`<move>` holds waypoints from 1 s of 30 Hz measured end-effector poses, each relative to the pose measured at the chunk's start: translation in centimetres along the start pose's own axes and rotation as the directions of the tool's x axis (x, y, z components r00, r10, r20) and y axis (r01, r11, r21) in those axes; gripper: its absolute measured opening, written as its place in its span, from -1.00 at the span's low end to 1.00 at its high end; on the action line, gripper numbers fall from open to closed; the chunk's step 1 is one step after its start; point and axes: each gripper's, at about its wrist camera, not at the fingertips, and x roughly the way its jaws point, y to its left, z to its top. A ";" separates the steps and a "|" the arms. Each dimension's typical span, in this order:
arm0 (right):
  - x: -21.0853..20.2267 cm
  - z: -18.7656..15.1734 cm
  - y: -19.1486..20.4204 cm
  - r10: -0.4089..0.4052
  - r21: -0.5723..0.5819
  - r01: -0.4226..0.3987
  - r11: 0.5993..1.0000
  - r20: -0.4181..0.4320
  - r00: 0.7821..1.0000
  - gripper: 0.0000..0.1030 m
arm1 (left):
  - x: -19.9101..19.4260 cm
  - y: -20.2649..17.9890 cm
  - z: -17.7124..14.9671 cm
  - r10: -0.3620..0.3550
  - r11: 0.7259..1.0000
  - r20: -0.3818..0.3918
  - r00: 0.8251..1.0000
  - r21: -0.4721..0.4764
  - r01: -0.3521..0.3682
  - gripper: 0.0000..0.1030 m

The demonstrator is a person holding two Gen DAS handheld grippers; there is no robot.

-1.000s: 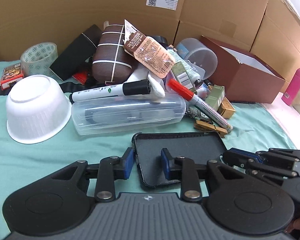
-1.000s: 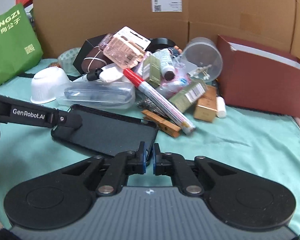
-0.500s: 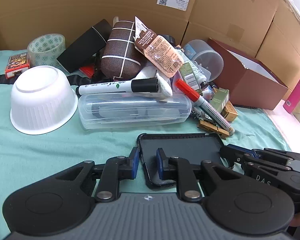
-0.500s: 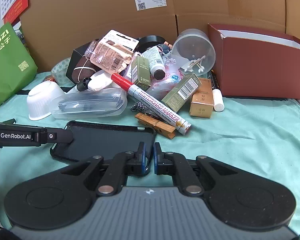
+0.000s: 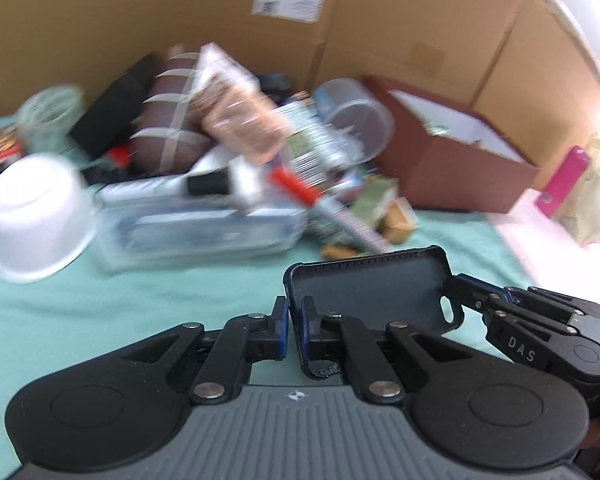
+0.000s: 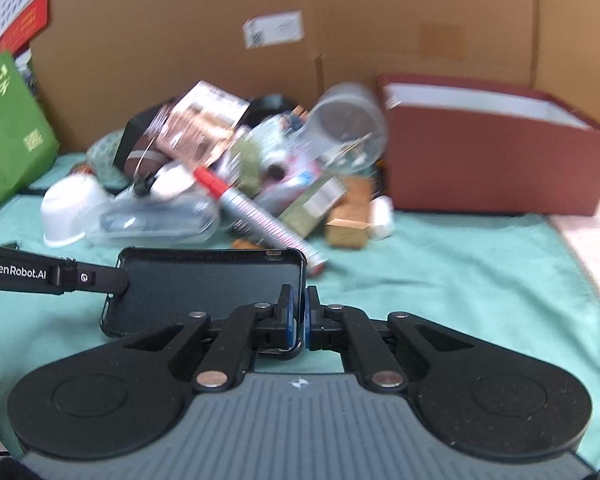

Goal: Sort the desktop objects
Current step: 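Lift the black phone case with the left gripper and carry it to the box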

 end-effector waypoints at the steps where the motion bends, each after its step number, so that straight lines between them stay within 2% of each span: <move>1: -0.4 0.3 -0.7 -0.017 0.003 0.017 1.000 0.017 1.000 -0.95 | 0.2 -0.7 0.5 -0.017 1.000 0.006 1.000 0.014 0.017 -0.93; 7: -1.6 3.6 -5.7 -0.109 0.020 0.108 0.994 0.110 0.988 -0.95 | 2.4 -4.9 4.4 -0.111 0.990 0.039 0.993 0.089 0.108 -0.96; 16: -1.0 9.8 -12.8 -0.208 0.003 0.213 0.977 0.211 0.955 -0.95 | 7.4 -10.0 11.0 -0.210 0.977 0.064 0.976 0.061 0.206 -0.96; 23: 1.5 14.2 -18.1 -0.254 0.012 0.258 0.966 0.214 0.943 -0.95 | 11.2 -13.8 14.3 -0.247 0.969 0.064 0.967 0.034 0.246 -0.96; 30: 4.3 16.2 -22.6 -0.295 0.034 0.294 0.955 0.182 0.938 -0.95 | 16.6 -15.9 16.7 -0.281 0.959 -0.006 0.960 -0.027 0.281 -0.94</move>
